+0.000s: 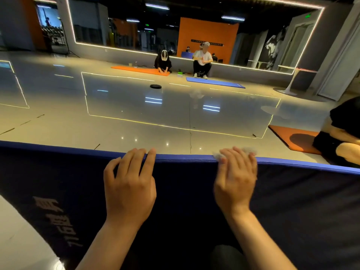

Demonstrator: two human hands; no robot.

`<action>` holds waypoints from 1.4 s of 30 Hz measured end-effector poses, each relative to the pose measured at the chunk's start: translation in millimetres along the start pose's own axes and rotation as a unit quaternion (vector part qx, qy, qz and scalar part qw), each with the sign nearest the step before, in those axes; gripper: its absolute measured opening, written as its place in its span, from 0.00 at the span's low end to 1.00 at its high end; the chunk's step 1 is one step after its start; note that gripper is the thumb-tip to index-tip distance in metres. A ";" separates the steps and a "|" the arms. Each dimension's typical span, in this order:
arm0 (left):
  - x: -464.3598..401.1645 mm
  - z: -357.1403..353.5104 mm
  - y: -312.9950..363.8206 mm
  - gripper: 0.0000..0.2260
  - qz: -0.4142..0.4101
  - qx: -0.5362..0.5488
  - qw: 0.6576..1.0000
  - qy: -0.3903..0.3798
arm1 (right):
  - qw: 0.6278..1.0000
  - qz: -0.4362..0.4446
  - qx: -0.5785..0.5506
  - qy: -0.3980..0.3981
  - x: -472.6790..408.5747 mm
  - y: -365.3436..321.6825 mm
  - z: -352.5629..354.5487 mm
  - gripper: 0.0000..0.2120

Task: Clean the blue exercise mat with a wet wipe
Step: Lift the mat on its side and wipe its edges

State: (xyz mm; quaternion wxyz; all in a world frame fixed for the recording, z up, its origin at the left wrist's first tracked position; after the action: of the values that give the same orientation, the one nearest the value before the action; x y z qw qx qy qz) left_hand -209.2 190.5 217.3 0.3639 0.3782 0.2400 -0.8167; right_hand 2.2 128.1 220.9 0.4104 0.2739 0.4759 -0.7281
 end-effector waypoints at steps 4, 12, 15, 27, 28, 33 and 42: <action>2.8 7.7 -6.7 0.21 -0.039 0.005 0.999 -0.003 | 0.991 0.112 -0.056 -0.056 32.6 -70.4 -21.7 0.22; 11.1 8.2 -104.8 0.27 0.002 -0.023 0.998 -0.066 | 0.960 0.261 0.024 -0.103 -2.3 -30.6 -16.9 0.13; 17.9 10.0 -99.2 0.23 -0.002 -0.021 1.000 -0.010 | 0.977 0.191 0.064 -0.069 -18.8 13.3 -6.2 0.16; 31.5 11.0 -86.8 0.20 0.035 -0.037 0.998 0.029 | 0.976 0.166 -0.057 -0.126 44.8 -118.5 -38.3 0.16; 31.2 12.2 -87.9 0.21 0.031 -0.034 0.999 0.028 | 0.971 0.191 -0.051 -0.134 42.6 -118.4 -38.4 0.16; 29.6 13.5 -91.2 0.21 0.027 -0.015 0.999 0.019 | 0.968 0.229 0.007 -0.100 9.9 -50.0 -19.4 0.16; 19.0 13.0 -68.1 0.21 0.151 0.074 0.985 0.047 | 0.995 0.071 -0.011 -0.067 21.9 -70.2 -30.5 0.21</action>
State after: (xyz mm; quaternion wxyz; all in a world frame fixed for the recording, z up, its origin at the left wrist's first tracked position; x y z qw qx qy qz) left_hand -276.3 216.2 217.9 0.4420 0.4741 0.1365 -0.7491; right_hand -69.0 163.5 224.3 0.4948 0.2531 0.4352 -0.7084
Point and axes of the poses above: each hand's wrist, its own x-axis away from the middle knuckle, its own z-axis out of the back of the hand, y = z × x, the point moved 1 cm from there along -x, towards the middle knuckle, and after that the axes turned 10 degrees about -z, right-handed, at the moved point
